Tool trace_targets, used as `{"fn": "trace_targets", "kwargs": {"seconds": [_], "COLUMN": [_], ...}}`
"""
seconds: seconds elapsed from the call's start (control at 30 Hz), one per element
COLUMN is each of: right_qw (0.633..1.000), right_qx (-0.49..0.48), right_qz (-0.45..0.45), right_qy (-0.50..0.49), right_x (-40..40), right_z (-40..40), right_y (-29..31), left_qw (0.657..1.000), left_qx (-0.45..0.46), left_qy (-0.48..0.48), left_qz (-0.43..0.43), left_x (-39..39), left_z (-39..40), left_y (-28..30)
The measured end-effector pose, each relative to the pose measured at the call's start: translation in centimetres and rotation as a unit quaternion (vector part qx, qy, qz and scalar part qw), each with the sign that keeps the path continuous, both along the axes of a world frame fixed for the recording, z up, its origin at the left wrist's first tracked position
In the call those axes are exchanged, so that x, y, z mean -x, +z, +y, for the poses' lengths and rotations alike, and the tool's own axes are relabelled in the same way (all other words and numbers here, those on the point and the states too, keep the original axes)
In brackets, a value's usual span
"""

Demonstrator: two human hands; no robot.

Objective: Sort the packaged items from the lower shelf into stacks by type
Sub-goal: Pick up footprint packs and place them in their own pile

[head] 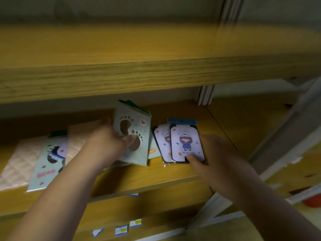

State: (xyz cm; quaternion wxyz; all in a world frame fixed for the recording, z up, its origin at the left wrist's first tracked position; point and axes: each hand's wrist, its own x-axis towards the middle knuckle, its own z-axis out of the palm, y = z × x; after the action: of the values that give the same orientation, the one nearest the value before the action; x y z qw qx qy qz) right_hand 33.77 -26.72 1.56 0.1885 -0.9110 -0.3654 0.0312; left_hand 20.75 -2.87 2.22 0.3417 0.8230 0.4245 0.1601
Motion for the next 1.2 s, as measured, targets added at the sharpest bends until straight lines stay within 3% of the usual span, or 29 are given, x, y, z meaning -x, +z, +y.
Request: {"fn": "trace_targets", "kwargs": {"seconds": [0.1, 0.3, 0.43, 0.5, 0.87, 1.07, 1.2], "right_qw": [0.998, 0.994, 0.979, 0.969, 0.909, 0.870, 0.858], "right_qx": [0.037, 0.057, -0.022, -0.034, -0.245, -0.330, -0.331], "right_qz": [0.008, 0.015, 0.177, 0.216, 0.303, 0.351, 0.392], "right_qy": [-0.045, -0.096, -0.103, -0.115, -0.147, -0.098, -0.025], "right_x": [-0.3, -0.5, -1.7, -2.0, -1.2, 1.7, 2.8], "right_z": [0.6, 3.7, 4.4, 4.3, 2.9, -1.4, -6.0], "right_y": [-0.7, -2.2, -1.6, -1.3, -1.8, 0.0, 1.8], "left_qw": [0.990, 0.972, 0.962, 0.956, 0.943, 0.944, 0.943], "left_qx": [0.084, 0.136, 0.172, 0.191, 0.211, 0.188, 0.194], "left_qy": [-0.020, -0.018, -0.017, -0.011, -0.020, 0.007, 0.002], "left_qz": [-0.107, -0.190, -0.209, -0.223, -0.257, -0.270, -0.270], "left_x": [2.4, 4.9, 5.3, 5.4, 5.1, 5.6, 6.4], "left_z": [-0.1, -1.2, -1.7, -1.8, -3.3, -5.0, -8.2], "left_y": [-1.0, -2.5, -2.8, -3.1, -3.4, -2.5, -1.5]}}
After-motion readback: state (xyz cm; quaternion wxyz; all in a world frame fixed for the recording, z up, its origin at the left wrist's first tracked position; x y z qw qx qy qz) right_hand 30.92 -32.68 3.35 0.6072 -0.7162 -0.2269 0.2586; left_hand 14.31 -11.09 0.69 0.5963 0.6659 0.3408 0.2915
